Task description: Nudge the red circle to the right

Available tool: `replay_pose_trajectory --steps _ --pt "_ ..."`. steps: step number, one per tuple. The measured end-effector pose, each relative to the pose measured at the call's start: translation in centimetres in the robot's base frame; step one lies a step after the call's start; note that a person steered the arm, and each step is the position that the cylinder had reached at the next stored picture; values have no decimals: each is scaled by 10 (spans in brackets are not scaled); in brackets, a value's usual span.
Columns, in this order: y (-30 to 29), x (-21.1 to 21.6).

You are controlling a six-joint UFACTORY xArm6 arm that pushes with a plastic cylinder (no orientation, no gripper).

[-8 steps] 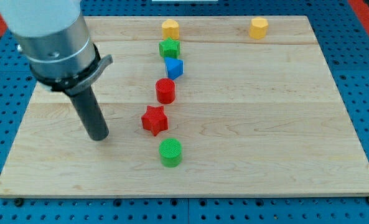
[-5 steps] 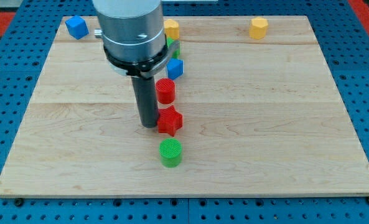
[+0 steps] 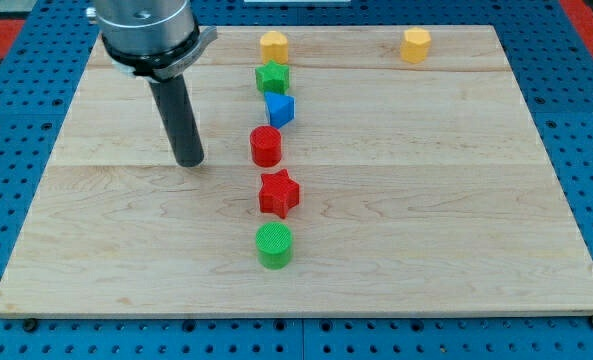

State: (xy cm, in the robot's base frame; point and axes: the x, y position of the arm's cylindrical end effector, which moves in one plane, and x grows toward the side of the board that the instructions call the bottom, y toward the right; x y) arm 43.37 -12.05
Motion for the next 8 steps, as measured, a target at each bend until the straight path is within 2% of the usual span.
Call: replay_pose_trajectory --steps 2,6,7,8 --pt "50 -24" --pt "74 -27" --pt "59 -27" --pt "13 -28"
